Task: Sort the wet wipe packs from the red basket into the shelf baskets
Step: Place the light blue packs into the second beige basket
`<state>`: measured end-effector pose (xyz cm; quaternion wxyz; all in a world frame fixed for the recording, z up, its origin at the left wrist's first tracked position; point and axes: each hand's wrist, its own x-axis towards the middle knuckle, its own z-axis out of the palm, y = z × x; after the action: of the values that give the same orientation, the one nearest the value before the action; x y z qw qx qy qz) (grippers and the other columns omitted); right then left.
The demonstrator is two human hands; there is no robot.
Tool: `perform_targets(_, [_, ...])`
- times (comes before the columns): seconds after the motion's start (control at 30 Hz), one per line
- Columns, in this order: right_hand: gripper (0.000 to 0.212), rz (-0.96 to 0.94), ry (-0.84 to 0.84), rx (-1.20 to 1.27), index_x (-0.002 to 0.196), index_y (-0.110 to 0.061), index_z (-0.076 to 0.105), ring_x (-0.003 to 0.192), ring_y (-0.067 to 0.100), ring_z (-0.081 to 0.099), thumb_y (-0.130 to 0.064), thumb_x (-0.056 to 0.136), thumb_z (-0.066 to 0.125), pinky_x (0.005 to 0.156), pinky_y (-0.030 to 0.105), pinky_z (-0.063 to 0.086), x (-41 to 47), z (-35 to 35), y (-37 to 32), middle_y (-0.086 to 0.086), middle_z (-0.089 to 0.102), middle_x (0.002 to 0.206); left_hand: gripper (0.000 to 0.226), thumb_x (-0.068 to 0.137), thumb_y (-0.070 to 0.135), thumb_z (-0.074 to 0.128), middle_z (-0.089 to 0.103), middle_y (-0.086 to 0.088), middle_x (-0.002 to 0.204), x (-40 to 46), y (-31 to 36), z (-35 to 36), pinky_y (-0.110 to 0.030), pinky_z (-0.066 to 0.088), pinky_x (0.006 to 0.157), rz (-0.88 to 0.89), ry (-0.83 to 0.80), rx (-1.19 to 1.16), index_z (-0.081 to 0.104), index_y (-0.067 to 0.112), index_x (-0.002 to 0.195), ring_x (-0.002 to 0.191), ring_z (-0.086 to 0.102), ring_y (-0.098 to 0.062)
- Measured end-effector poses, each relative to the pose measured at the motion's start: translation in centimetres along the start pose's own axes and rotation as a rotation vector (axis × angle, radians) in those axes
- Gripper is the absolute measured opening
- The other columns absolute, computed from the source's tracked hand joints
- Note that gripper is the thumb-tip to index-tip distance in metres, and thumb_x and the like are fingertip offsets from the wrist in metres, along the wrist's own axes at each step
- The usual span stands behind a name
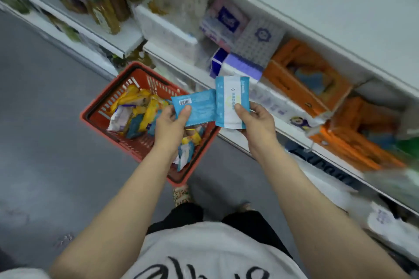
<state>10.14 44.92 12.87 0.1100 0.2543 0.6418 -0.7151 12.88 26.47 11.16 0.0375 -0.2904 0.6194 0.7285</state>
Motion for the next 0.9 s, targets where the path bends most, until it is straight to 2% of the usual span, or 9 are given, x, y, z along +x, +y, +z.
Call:
perform_targets(0.1, [0.018, -0.058, 0.05, 0.07, 0.106, -0.01, 0.063, 0.094, 0.028, 0.07, -0.012, 0.089, 0.071, 0.086, 0.048, 0.058, -3.2, -6.4, -2.1, 0.011, 0.074, 0.105, 0.006, 0.098, 0.022, 0.055, 0.071, -0.011, 0.091, -4.0, 1.2, 5.6, -0.021, 0.046, 0.038, 0.077, -0.156, 0.05, 0.053, 0.021, 0.104, 0.049, 0.066, -0.015])
perform_targets(0.2, [0.029, -0.134, 0.115, 0.131, 0.117, -0.006, 0.062, 0.092, 0.029, 0.07, -0.016, 0.091, 0.07, 0.068, 0.038, 0.056, -6.9, -14.2, -3.7, 0.011, 0.074, 0.108, 0.007, 0.098, 0.018, 0.056, 0.07, -0.013, 0.099, -8.9, 1.4, 12.0, -0.026, 0.057, 0.054, 0.153, -0.311, 0.014, 0.052, 0.019, 0.103, 0.064, 0.072, -0.021])
perform_targets(0.3, [0.028, -0.229, 0.194, 0.191, 0.116, -0.008, 0.063, 0.095, 0.024, 0.072, -0.016, 0.091, 0.07, 0.08, 0.042, 0.057, -10.7, -23.5, -5.5, 0.005, 0.076, 0.106, 0.004, 0.095, 0.015, 0.059, 0.068, -0.009, 0.104, -14.7, 1.0, 19.9, -0.034, 0.058, 0.081, 0.193, -0.454, -0.061, 0.057, 0.016, 0.098, 0.084, 0.072, -0.024])
perform_targets(0.37, [0.029, -0.299, 0.265, 0.212, 0.116, -0.006, 0.062, 0.102, 0.026, 0.071, -0.015, 0.09, 0.071, 0.093, 0.045, 0.055, -13.2, -30.2, -6.7, 0.006, 0.075, 0.107, 0.013, 0.088, 0.026, 0.064, 0.067, -0.005, 0.1, -19.3, 0.4, 25.5, -0.04, 0.054, 0.091, 0.22, -0.546, -0.091, 0.059, 0.015, 0.093, 0.088, 0.07, -0.018])
perform_targets(0.47, [0.034, -0.381, 0.391, 0.271, 0.121, -0.003, 0.061, 0.105, 0.029, 0.069, -0.015, 0.091, 0.07, 0.094, 0.046, 0.055, -17.1, -39.6, -7.9, 0.009, 0.074, 0.11, 0.033, 0.085, 0.048, 0.062, 0.069, -0.002, 0.093, -26.0, -0.4, 33.4, -0.037, 0.05, 0.086, 0.196, -0.658, -0.102, 0.066, 0.015, 0.08, 0.09, 0.067, -0.013])
perform_targets(0.57, [0.031, -0.433, 0.505, 0.349, 0.121, -0.004, 0.061, 0.103, 0.026, 0.07, -0.015, 0.092, 0.068, 0.09, 0.042, 0.056, -20.6, -47.2, -7.8, 0.008, 0.074, 0.109, 0.018, 0.068, 0.038, 0.082, 0.071, 0.001, 0.092, -30.9, -1.3, 39.6, -0.033, 0.049, 0.087, 0.21, -0.74, -0.017, 0.072, 0.023, 0.069, 0.091, 0.064, -0.016])
perform_targets(0.63, [0.024, -0.462, 0.574, 0.409, 0.115, -0.007, 0.063, 0.095, 0.021, 0.072, -0.014, 0.092, 0.068, 0.085, 0.04, 0.057, -21.8, -51.4, -7.8, 0.004, 0.076, 0.103, 0.018, 0.062, 0.024, 0.083, 0.071, 0.0, 0.098, -33.4, -1.6, 43.0, -0.036, 0.051, 0.088, 0.247, -0.799, 0.037, 0.071, 0.027, 0.074, 0.094, 0.065, -0.018])
perform_targets(0.77, [0.019, -0.534, 0.697, 0.511, 0.11, -0.011, 0.063, 0.082, 0.012, 0.071, -0.01, 0.092, 0.067, 0.077, 0.034, 0.057, -22.7, -59.1, -8.7, -0.004, 0.076, 0.091, 0.051, 0.075, 0.001, 0.078, 0.071, -0.013, 0.104, -37.2, -1.5, 50.0, -0.04, 0.058, 0.077, 0.26, -0.917, 0.124, 0.056, 0.02, 0.116, 0.09, 0.07, -0.026])
perform_targets(0.9, [0.024, -0.615, 0.804, 0.521, 0.115, -0.008, 0.061, 0.081, 0.012, 0.07, -0.01, 0.092, 0.067, 0.073, 0.031, 0.056, -22.7, -66.3, -10.8, -0.005, 0.075, 0.089, 0.05, 0.076, -0.008, 0.073, 0.073, -0.013, 0.098, -39.4, -1.0, 58.0, -0.035, 0.058, 0.071, 0.298, -1.032, 0.122, 0.056, 0.015, 0.118, 0.08, 0.07, -0.021])
